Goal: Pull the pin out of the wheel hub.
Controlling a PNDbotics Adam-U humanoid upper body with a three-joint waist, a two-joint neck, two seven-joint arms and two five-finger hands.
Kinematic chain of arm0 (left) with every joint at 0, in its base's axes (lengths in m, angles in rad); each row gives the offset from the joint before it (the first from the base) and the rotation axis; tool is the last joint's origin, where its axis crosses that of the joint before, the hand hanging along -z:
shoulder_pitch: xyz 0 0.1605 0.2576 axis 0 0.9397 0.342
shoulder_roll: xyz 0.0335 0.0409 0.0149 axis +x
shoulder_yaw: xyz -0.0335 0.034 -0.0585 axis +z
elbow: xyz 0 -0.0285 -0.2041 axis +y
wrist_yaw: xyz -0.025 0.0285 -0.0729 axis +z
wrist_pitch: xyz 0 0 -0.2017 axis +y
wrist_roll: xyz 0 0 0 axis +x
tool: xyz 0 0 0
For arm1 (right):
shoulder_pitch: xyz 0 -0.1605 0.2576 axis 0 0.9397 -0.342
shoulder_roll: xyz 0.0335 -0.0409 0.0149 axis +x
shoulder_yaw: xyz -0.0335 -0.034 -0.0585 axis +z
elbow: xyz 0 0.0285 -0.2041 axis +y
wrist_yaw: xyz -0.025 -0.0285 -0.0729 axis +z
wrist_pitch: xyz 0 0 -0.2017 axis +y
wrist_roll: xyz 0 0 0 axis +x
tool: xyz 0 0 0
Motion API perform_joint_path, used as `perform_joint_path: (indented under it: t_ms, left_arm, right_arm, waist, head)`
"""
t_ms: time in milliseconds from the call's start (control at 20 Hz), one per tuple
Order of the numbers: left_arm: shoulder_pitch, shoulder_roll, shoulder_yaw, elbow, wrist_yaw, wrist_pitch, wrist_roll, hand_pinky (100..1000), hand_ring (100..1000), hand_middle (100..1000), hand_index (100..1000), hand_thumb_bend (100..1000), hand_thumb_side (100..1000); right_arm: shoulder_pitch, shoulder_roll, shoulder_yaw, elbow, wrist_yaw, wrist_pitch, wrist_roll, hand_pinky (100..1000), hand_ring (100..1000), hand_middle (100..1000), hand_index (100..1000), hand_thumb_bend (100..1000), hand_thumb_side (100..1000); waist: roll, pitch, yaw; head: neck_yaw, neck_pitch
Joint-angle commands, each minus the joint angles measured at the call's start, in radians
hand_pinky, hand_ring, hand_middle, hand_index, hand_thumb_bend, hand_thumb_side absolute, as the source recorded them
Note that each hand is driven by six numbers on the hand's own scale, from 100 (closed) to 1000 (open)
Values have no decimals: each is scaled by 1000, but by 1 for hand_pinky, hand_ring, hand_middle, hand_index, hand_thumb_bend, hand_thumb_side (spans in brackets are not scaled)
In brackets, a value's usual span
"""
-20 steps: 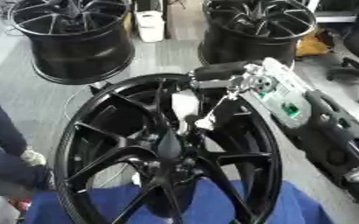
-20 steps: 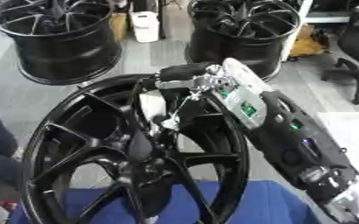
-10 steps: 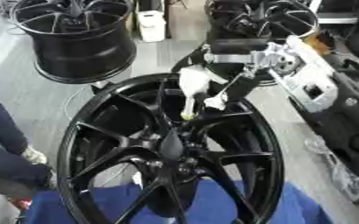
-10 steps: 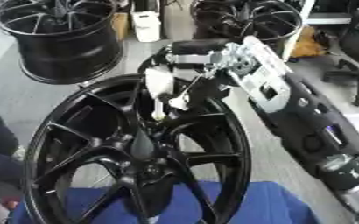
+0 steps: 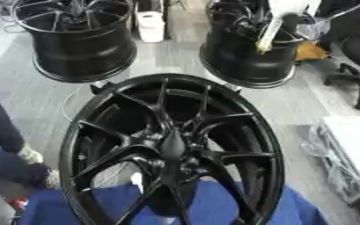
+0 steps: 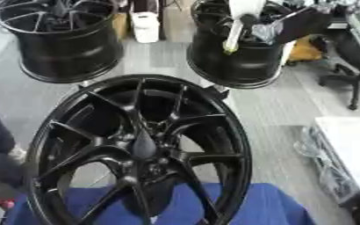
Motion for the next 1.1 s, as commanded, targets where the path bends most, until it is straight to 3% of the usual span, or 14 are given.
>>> perform_joint_path:
  t_ms: [50,200,350,550,600,650,700,800,1100]
  left_arm:
    - [-5,17,44,-17,2,-5,32,646,551,500,693,364,559]
    - [-9,12,72,-21,3,-7,66,646,551,500,693,365,559]
    - [-12,13,101,-27,1,-9,98,646,552,500,693,365,559]
    - [-12,19,94,-29,-2,-6,100,646,552,500,693,365,559]
    - [-13,18,92,-30,-2,-6,98,646,552,500,693,365,560]
    - [-18,13,99,-32,0,-8,102,646,553,500,693,365,559]
    - [-27,8,104,-35,3,-11,107,646,553,500,693,365,558]
    - [-38,3,102,-37,8,-12,107,646,553,501,693,365,558]
    - [-33,2,73,-34,9,-9,81,646,554,501,693,365,558]
  right_arm:
    - [31,-96,-69,34,21,32,-37,673,590,408,866,100,384]
    - [104,-159,-141,106,66,77,-82,655,589,424,848,100,334]
    - [186,-112,-224,189,117,127,-133,654,597,456,846,100,266]
    - [297,-44,-334,299,128,195,-201,654,597,456,846,100,266]
    - [325,-37,-363,328,117,213,-218,682,660,624,868,100,314]
    - [351,-23,-389,354,118,229,-232,719,746,811,882,100,918]
    - [376,-3,-413,378,121,244,-245,741,784,877,890,100,1000]
    - [427,44,-465,430,122,275,-275,766,831,952,899,100,1000]
    - [582,198,-601,585,61,371,-370,771,856,987,897,100,1000]
  waist:
    - [11,-7,-40]
    - [29,9,-112]
    - [40,24,-186]
    - [30,22,-176]
    - [30,23,-171]
    - [39,35,-175]
    - [48,49,-177]
    - [54,59,-167]
    - [44,43,-108]
  head:
    - [59,-26]
    - [100,-41]
    - [139,-55]
    - [125,-51]
    - [122,-51]
    - [125,-60]
    - [121,-73]
    - [107,-82]
    - [51,-58]
